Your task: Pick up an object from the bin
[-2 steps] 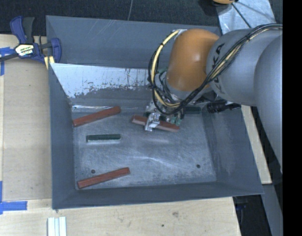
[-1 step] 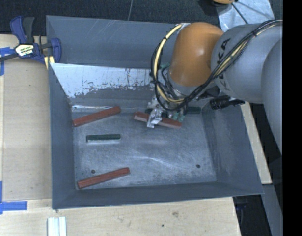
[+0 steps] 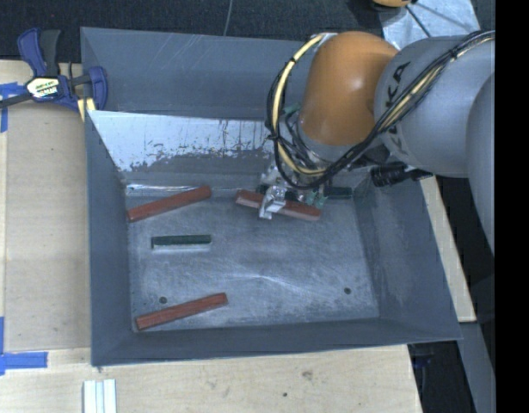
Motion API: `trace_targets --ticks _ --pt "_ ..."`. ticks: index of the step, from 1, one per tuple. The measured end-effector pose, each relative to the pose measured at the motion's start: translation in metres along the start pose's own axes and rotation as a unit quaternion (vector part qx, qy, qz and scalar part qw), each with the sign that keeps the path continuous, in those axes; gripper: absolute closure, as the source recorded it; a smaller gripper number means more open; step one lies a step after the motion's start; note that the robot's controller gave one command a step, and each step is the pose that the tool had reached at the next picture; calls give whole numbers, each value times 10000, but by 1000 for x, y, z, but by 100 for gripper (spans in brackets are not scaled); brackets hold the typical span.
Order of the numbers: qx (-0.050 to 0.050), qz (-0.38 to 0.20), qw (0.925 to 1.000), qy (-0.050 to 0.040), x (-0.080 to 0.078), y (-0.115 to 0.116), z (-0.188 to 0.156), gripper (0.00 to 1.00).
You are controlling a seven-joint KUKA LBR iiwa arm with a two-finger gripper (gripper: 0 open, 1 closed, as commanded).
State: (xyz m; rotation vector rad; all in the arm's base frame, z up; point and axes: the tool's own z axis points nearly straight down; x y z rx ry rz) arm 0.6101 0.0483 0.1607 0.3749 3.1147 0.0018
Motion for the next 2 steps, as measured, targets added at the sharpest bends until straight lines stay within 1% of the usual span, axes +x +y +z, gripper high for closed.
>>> trace_targets --ticks 2 --pt "0 -1 10000 -4 0 0 -19 100"
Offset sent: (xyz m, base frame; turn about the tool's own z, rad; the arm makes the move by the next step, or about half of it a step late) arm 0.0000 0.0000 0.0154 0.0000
